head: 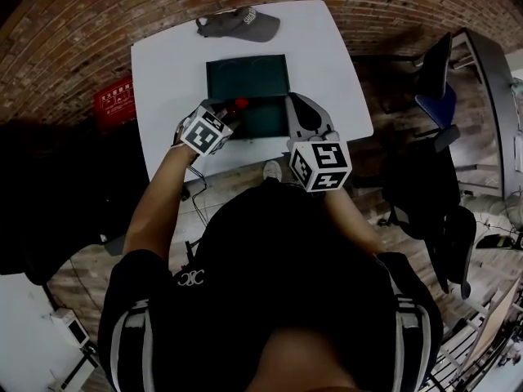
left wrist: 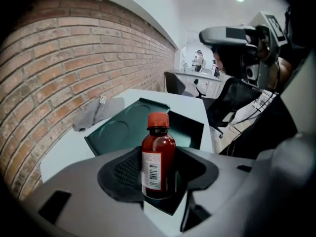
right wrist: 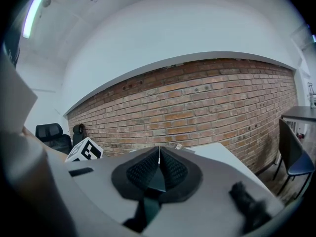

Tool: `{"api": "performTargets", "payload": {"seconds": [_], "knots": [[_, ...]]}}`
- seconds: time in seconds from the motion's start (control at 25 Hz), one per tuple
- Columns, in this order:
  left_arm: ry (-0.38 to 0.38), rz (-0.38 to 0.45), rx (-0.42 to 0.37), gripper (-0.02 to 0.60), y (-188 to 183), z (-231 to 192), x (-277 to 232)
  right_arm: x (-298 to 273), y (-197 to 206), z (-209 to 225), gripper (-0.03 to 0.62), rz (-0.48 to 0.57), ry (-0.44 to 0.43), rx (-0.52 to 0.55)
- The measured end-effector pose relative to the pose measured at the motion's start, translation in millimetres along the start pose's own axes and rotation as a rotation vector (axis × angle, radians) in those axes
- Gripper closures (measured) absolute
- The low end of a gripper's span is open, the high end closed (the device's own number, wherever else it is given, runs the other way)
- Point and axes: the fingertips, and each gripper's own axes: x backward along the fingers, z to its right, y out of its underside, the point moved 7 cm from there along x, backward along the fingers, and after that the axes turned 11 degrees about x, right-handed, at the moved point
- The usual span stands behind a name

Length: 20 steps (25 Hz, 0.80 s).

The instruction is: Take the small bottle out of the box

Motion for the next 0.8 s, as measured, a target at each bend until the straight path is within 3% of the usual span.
{"api": "performTargets", "payload": {"seconds": [0.32, 0.56, 0.68, 0.8], "knots": [[-0.110, 0.314, 0.108, 0.356, -25, 12, 65, -15, -10, -29, 0.563, 0.031, -0.034, 0.011], [-0.233, 0.579, 0.195, 0.356, -52, 15, 115, -20, -30, -35, 0.563, 0.145, 0.025, -0.006], [-0.306, 0.685, 0.220, 0.356, -65, 11, 139, -28, -36, -40, 0.565, 0.153, 0.006, 0.015], [-0.430, 0.780, 0.245, 0.356, -74, 10, 160, -34, -43, -42, 0.565, 0.166, 0.000, 0.030]]}}
